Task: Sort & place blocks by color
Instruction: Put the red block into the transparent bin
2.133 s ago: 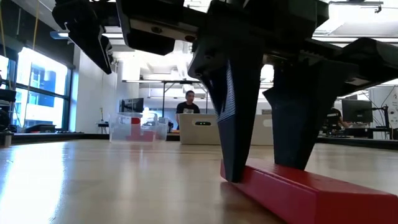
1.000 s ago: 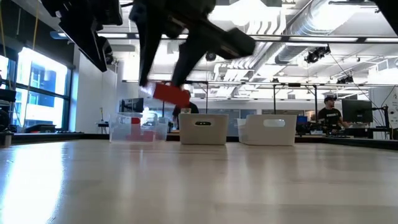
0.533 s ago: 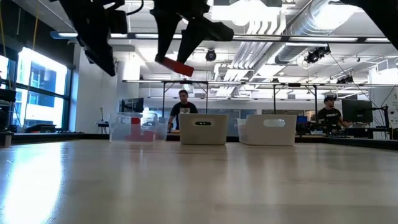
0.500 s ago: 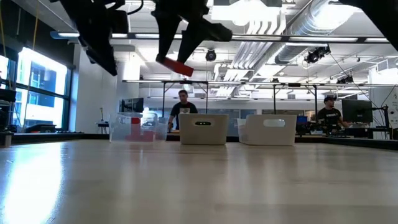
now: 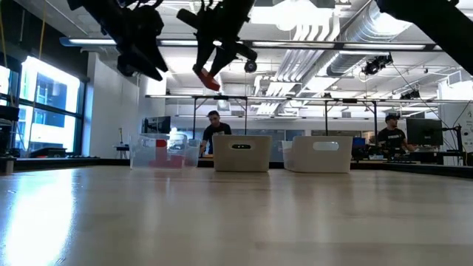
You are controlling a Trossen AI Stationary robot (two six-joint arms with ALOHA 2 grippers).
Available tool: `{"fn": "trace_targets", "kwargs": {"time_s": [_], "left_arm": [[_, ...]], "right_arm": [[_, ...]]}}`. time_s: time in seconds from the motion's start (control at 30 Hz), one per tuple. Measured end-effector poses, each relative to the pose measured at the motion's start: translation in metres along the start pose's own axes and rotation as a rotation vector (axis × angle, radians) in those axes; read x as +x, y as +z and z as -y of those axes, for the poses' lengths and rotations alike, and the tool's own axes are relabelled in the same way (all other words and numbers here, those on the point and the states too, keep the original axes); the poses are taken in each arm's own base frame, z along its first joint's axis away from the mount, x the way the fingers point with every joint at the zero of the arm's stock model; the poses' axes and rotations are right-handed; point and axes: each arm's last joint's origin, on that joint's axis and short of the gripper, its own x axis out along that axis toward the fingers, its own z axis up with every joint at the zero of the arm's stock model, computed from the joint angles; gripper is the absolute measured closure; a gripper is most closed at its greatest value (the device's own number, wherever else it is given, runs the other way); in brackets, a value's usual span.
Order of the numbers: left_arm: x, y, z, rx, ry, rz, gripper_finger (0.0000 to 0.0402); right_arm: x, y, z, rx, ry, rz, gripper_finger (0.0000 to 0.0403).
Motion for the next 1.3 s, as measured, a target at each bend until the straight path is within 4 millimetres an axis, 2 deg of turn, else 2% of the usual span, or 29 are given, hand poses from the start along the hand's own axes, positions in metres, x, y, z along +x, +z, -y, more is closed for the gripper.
{"fn": "trace_targets", "kwargs": {"time_s": [0.3, 0.53, 0.73, 0.97, 1.1, 1.3], "left_arm": [[-0.002, 0.01, -0.014, -0.15, 0.155, 0.121, 0.0206], [-0.003, 0.025, -0.022, -0.228, 0.169, 0.276, 0.0206], [0.004, 0.031, -0.027, -0.241, 0.175, 0.309, 0.0206], [0.015, 0.036, -0.028, -0.238, 0.162, 0.317, 0.0206], [0.014, 0.041, -0.025, -0.227, 0.102, 0.366, 0.0206], [0.014, 0.043, -0.026, -0.244, 0.101, 0.382, 0.0206]], "right_arm": [[0.002, 0.056, 0.053, 0.045, 0.044, 0.191, 0.0304], [0.002, 0.086, 0.074, 0.092, 0.128, 0.351, 0.0304], [0.0, 0.094, 0.075, 0.08, 0.16, 0.42, 0.0304], [0.003, 0.087, 0.062, 0.023, 0.115, 0.432, 0.0304], [0.004, 0.084, 0.057, 0.005, 0.109, 0.431, 0.0304], [0.003, 0.085, 0.054, 0.0, 0.116, 0.452, 0.0304]]}}
